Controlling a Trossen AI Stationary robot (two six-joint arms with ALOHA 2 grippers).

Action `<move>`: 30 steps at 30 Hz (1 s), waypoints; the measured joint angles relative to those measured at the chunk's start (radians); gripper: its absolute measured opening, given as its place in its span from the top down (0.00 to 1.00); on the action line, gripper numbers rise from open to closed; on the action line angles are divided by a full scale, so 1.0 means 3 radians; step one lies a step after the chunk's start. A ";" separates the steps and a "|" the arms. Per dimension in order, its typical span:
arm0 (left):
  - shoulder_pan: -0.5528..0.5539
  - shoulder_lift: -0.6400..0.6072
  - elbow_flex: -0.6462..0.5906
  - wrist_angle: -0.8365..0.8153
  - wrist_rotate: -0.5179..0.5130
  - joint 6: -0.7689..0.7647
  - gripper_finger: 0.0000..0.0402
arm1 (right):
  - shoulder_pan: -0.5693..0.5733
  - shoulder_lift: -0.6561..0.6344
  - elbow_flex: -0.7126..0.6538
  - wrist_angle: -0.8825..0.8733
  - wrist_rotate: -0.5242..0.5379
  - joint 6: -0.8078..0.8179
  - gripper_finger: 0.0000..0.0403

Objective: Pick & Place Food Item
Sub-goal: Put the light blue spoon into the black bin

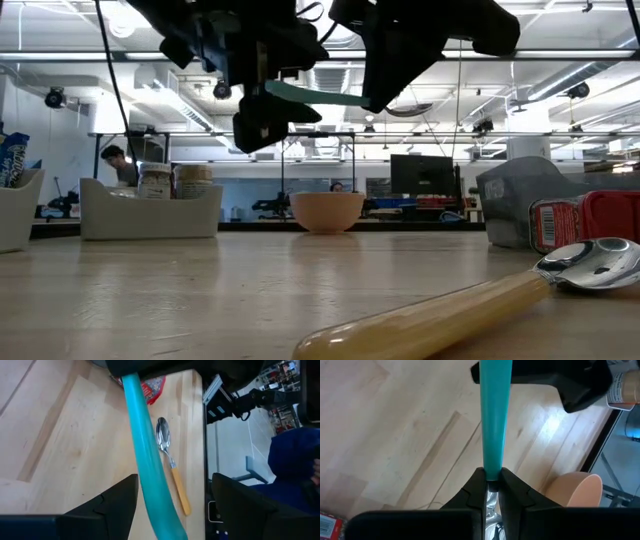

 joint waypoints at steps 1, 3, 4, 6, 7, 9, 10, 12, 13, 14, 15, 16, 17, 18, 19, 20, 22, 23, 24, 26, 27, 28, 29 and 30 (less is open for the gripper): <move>0.0000 0.0008 0.0003 -0.0001 0.0008 0.0000 0.36 | 0.0003 0.0000 0.0000 0.0001 0.0003 0.0004 0.95; -0.0001 0.0012 0.0001 0.0000 0.0025 0.0004 0.38 | 0.0003 0.0000 0.0000 -0.0001 0.0009 0.0010 0.95; -0.0001 0.0012 0.0000 -0.0006 0.0026 0.0013 0.40 | 0.0005 0.0000 0.0000 0.0001 0.0009 0.0013 0.95; -0.0008 0.0012 0.0000 -0.0020 0.0030 0.0049 0.47 | 0.0007 0.0000 0.0000 -0.0004 0.0009 0.0025 0.95; -0.0014 0.0012 0.0000 -0.0024 0.0033 0.0079 0.52 | 0.0007 0.0000 0.0000 -0.0001 0.0009 0.0025 0.95; -0.0030 0.0012 0.0000 -0.0025 0.0023 0.0156 0.65 | 0.0008 0.0000 0.0001 0.0004 0.0007 0.0024 0.95; -0.0037 0.0012 0.0000 -0.0043 0.0009 0.0167 0.72 | 0.0010 0.0000 0.0003 0.0004 0.0007 0.0029 0.95; -0.0045 0.0023 -0.0019 -0.0124 -0.0041 0.0165 0.88 | 0.0022 -0.0006 0.0011 0.0017 0.0014 0.0074 0.95; -0.0043 0.0029 -0.0021 -0.0121 -0.0051 0.0188 0.91 | 0.0033 -0.0009 0.0011 0.0005 0.0052 0.0096 0.95; -0.0045 0.0029 -0.0021 -0.0124 -0.0089 0.0192 0.90 | 0.0046 -0.0010 0.0011 0.0006 0.0088 0.0101 0.95; -0.0048 0.0024 -0.0021 -0.0137 -0.0104 0.0214 0.90 | 0.0060 -0.0010 0.0011 0.0020 0.0098 0.0103 0.94; -0.0048 0.0024 -0.0021 -0.0133 -0.0112 0.0244 0.90 | 0.0074 -0.0010 0.0011 0.0013 0.0139 0.0104 0.92; -0.0048 0.0024 -0.0020 -0.0132 -0.0126 0.0268 0.90 | 0.0087 -0.0010 0.0008 0.0012 0.0185 0.0106 0.90; -0.0050 0.0023 -0.0020 -0.0136 -0.0154 0.0281 0.90 | 0.0098 -0.0010 0.0007 0.0020 0.0211 0.0113 0.88; -0.0053 0.0022 -0.0019 -0.0107 -0.0160 0.0316 0.90 | 0.0109 -0.0010 0.0007 0.0039 0.0253 0.0134 0.85; -0.0055 0.0015 -0.0015 -0.0050 -0.0159 0.0335 0.90 | 0.0121 -0.0010 0.0007 0.0045 0.0332 0.0182 0.82; -0.0060 -0.0002 -0.0011 -0.0022 -0.0170 0.0343 0.90 | 0.0123 -0.0009 0.0025 0.0042 0.0491 0.0347 0.75; -0.0061 -0.0004 -0.0010 -0.0021 -0.0167 0.0348 0.90 | 0.0123 -0.0010 0.0044 0.0036 0.0551 0.0409 0.72; -0.0060 -0.0004 -0.0007 -0.0010 -0.0167 0.0356 0.90 | 0.0124 -0.0010 0.0061 0.0016 0.0594 0.0451 0.69; -0.0060 -0.0006 -0.0007 -0.0011 -0.0171 0.0353 0.90 | 0.0121 -0.0010 0.0117 0.0001 0.0599 0.0513 0.63; -0.0060 -0.0014 -0.0007 -0.0006 -0.0169 0.0354 0.90 | 0.0121 -0.0010 0.0145 -0.0009 0.0597 0.0517 0.59; -0.0061 -0.0018 -0.0007 0.0003 -0.0167 0.0355 0.90 | 0.0121 -0.0011 0.0173 -0.0015 0.0581 0.0509 0.56; -0.0061 -0.0024 -0.0008 0.0005 -0.0167 0.0355 0.90 | 0.0126 -0.0011 0.0204 -0.0014 0.0530 0.0495 0.53; -0.0061 -0.0038 -0.0011 0.0002 -0.0169 0.0354 0.90 | 0.0131 -0.0011 0.0231 -0.0013 0.0512 0.0484 0.50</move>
